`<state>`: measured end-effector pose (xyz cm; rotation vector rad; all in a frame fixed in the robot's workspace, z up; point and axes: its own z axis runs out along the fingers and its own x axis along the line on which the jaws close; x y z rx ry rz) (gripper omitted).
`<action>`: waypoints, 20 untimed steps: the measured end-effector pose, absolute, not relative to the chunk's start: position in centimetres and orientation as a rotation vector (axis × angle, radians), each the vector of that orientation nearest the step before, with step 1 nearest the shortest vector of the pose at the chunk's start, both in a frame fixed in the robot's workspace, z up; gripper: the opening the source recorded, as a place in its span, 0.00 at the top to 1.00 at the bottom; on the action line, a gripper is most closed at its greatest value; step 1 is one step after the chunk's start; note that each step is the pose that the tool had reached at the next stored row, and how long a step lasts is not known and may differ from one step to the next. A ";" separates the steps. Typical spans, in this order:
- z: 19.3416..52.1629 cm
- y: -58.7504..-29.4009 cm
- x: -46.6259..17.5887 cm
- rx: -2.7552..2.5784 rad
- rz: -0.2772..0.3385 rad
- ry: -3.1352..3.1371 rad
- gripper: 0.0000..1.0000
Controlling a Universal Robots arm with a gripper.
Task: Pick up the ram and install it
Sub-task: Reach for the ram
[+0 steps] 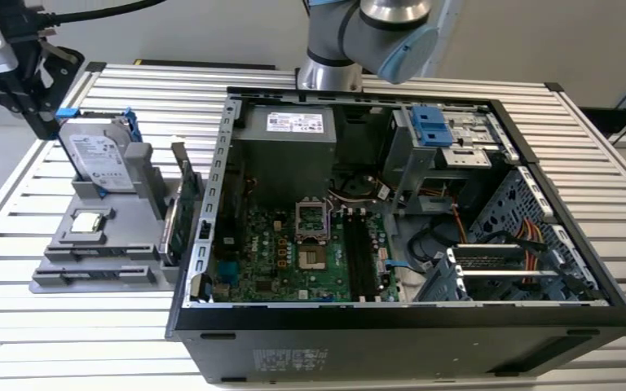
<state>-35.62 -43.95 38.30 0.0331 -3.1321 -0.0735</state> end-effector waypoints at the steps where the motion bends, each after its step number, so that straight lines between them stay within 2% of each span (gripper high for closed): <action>1: 38.3 -44.0 -35.6 0.037 -0.074 -3.132 1.00; 20: 38.0 -45.8 -35.6 0.044 -0.073 -3.131 1.00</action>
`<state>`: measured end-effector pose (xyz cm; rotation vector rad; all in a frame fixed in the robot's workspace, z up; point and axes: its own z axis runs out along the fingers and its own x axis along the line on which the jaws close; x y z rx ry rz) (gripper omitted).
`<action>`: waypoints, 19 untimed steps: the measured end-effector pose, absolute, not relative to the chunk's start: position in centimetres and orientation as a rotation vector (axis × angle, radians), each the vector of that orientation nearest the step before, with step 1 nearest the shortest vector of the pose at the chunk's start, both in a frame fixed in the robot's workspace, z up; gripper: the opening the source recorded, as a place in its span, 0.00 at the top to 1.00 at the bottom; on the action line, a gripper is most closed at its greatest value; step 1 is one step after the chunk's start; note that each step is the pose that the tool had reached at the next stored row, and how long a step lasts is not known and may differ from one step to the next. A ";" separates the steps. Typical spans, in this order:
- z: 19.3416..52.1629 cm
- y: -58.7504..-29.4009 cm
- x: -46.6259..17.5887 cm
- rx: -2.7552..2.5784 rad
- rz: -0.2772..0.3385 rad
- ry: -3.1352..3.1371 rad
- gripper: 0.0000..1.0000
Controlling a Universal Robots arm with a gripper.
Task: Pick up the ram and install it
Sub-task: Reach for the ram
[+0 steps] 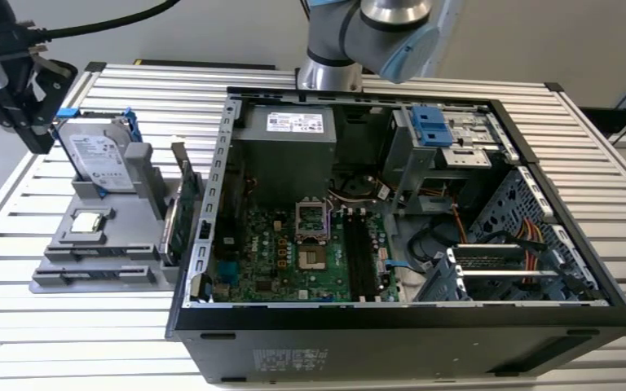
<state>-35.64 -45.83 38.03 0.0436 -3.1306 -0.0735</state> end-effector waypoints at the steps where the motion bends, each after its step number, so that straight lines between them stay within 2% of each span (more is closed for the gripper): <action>1: 38.0 -45.9 -35.6 0.039 -0.074 -3.131 1.00; 19: 37.8 -48.6 -35.6 -0.004 -0.074 -3.126 1.00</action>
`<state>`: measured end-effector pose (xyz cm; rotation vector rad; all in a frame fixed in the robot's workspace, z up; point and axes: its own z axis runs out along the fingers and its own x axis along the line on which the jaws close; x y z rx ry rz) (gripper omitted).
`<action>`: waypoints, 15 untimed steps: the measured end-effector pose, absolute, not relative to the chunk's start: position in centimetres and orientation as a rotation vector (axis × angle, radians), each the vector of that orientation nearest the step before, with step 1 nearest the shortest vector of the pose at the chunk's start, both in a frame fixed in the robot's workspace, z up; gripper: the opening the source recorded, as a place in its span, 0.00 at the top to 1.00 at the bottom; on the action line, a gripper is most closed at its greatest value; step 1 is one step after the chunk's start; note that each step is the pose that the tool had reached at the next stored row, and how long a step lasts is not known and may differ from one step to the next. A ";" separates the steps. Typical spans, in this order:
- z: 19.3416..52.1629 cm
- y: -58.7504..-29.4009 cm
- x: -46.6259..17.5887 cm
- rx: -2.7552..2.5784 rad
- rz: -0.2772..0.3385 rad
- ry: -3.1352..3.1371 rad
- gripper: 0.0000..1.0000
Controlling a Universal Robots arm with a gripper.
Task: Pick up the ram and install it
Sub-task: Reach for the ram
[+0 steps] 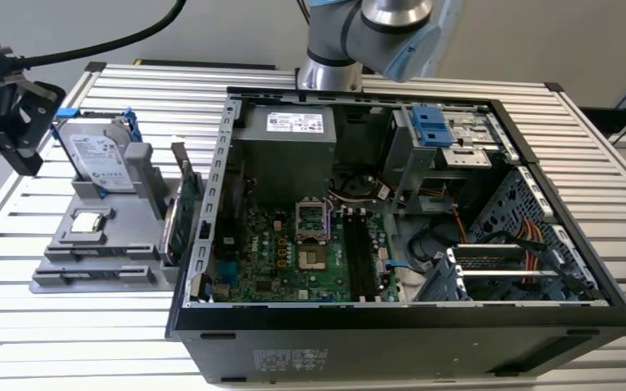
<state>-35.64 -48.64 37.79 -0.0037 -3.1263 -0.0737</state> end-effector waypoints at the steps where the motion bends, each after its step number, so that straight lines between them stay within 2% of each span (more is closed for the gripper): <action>1: 37.8 -48.8 -35.6 -0.004 -0.074 -3.126 1.00; 15: 37.7 -49.3 -35.6 -0.004 -0.074 -3.126 1.00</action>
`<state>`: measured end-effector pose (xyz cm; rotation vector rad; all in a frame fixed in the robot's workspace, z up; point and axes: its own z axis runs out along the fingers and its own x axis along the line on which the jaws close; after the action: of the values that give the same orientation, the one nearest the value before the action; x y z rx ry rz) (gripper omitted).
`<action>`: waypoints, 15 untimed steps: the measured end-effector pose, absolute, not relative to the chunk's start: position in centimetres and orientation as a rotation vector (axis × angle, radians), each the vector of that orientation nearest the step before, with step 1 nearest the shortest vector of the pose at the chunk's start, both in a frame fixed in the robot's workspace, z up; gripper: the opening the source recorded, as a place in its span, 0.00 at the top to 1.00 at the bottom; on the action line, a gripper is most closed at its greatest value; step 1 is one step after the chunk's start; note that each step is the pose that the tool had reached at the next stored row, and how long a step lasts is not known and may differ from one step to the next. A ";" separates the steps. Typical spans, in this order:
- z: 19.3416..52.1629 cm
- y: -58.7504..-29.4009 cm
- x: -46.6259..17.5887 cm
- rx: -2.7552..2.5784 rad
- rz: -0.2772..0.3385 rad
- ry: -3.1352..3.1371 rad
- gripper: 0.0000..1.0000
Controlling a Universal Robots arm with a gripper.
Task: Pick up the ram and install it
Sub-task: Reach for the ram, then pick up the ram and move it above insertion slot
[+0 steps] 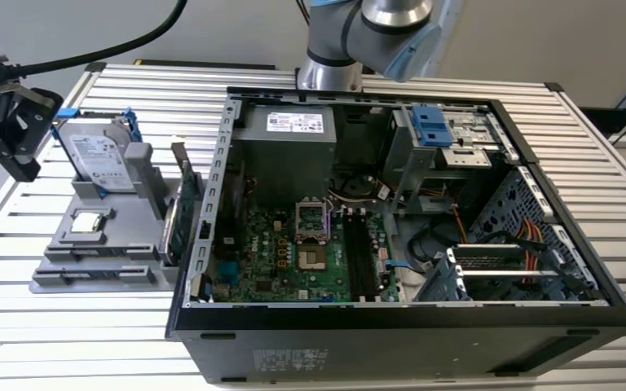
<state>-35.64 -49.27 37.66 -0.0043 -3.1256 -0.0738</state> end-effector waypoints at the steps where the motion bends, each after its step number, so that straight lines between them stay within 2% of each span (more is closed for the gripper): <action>1: 37.7 -49.3 -35.6 -0.004 -0.074 -3.126 1.00; 15: 37.7 -49.3 -35.6 0.018 -0.073 -3.125 1.00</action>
<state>-35.64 -49.33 37.67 0.0182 -3.1252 -0.0734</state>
